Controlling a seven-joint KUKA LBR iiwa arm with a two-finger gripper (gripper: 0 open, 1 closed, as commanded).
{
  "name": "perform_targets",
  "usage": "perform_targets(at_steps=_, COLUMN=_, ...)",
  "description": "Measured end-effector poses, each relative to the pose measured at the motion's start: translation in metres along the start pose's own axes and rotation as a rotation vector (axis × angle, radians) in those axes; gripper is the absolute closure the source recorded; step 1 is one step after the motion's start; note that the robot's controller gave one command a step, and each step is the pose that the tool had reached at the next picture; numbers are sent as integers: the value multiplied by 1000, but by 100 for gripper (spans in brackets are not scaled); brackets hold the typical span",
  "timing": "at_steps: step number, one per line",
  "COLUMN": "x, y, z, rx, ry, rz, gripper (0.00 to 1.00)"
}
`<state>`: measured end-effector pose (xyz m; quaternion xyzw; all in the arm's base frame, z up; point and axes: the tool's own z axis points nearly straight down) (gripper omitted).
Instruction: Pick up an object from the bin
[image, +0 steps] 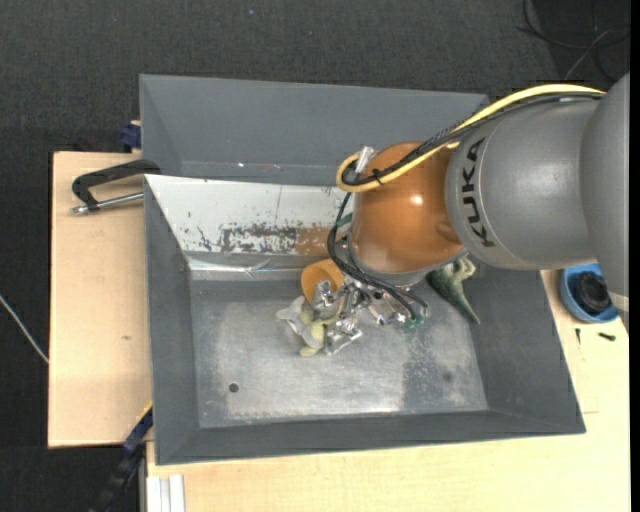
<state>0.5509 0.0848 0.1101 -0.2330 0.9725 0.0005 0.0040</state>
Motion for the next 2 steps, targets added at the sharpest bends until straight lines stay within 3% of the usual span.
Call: perform_targets(at_steps=2, x=-5, y=1, z=-64, rx=1, ry=-2, rz=2, gripper=100)
